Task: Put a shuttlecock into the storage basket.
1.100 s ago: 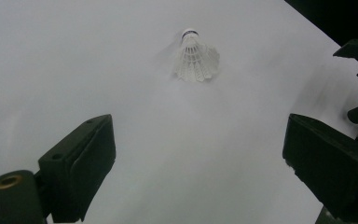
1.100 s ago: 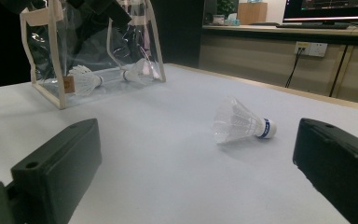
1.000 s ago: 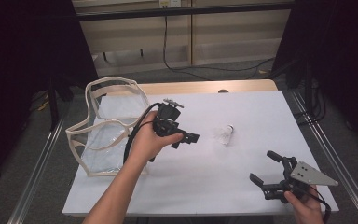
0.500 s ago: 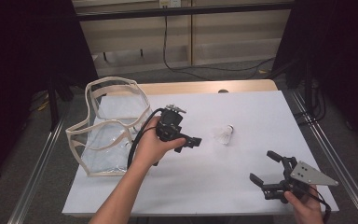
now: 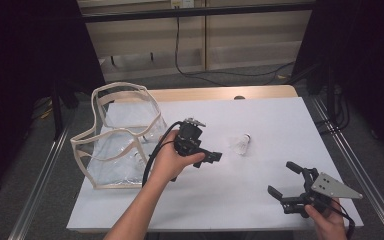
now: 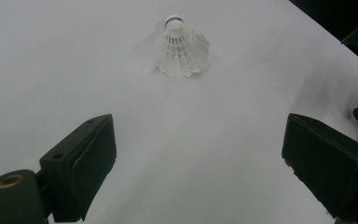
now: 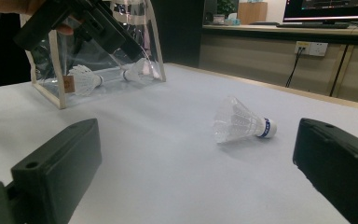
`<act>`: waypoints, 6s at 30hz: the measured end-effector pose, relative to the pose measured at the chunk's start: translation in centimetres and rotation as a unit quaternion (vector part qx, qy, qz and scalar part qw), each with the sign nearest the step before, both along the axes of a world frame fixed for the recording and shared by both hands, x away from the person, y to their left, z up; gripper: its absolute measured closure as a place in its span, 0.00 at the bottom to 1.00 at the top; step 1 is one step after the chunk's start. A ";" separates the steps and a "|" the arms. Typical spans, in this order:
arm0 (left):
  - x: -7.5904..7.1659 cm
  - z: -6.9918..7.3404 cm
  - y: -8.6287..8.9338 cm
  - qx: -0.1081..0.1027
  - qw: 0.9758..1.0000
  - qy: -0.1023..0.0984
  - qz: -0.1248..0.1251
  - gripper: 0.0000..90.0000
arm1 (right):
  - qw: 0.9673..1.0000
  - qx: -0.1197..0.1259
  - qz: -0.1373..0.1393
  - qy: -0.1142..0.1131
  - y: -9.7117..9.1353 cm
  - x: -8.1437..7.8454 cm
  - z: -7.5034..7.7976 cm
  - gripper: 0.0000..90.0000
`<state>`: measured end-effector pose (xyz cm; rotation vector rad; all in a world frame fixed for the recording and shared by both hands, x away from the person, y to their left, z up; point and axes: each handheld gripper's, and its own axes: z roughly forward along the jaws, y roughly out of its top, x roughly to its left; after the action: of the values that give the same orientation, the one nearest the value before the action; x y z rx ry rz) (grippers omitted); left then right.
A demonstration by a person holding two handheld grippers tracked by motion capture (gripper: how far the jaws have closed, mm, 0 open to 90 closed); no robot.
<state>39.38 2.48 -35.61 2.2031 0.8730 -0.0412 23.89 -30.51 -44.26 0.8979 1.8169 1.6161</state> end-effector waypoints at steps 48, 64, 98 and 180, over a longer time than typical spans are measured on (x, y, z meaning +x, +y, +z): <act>0.3 -2.8 -3.4 -0.007 1.000 -0.010 -0.005 0.06 | 1.000 0.000 0.000 -0.001 -0.2 0.1 0.0 0.01; 0.6 -3.6 -4.8 -0.005 1.000 -0.016 -0.007 0.07 | 1.000 0.001 0.002 0.000 0.0 0.2 0.0 0.01; 1.9 -5.6 -6.7 -0.016 0.999 -0.030 0.005 0.11 | 1.000 0.001 0.000 0.001 -0.2 0.2 0.0 0.01; 4.5 -8.9 -10.9 -0.034 0.997 -0.059 0.046 0.44 | 1.000 0.005 -0.003 0.001 -0.6 0.2 0.0 0.01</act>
<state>43.93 -8.39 -44.51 2.0774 0.8915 0.1016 24.10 -31.06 -44.27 0.9091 1.8074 1.6217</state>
